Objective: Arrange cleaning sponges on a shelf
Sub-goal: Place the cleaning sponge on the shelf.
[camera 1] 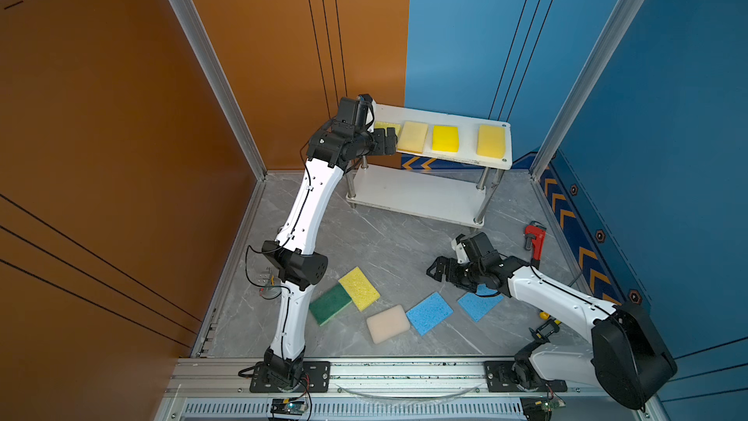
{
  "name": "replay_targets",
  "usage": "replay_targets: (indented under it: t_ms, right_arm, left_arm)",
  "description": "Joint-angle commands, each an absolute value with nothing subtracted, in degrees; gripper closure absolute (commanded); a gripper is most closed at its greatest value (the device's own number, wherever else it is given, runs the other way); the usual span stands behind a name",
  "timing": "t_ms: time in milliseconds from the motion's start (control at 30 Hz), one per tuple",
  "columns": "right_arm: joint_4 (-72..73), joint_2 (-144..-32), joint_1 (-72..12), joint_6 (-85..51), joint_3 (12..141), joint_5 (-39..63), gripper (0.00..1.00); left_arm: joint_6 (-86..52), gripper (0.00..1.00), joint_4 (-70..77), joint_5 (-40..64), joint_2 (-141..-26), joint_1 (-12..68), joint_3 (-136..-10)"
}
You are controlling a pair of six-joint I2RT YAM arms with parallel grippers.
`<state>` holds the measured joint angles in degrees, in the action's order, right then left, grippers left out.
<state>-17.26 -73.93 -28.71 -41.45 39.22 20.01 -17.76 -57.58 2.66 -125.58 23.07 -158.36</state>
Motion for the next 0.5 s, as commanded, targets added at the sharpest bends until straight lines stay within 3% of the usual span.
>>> replay_targets:
  t_ms: [0, 267, 467]
  right_arm:
    - [-15.9, -75.0, -28.6, -42.0, 38.8, 21.4, 0.0]
    - [-15.3, -76.7, -29.9, -41.9, 40.0, 22.2, 0.0]
    - [-15.1, -77.4, -30.6, -41.8, 40.0, 22.6, 0.0]
  left_arm:
    - [-16.7, 0.02, -55.9, 0.3, -124.9, 22.1, -159.5]
    - [-17.0, 0.02, -55.5, -1.1, -120.9, 21.5, -158.1]
    - [-17.3, 0.02, -55.4, -5.5, -109.6, 22.0, -145.2]
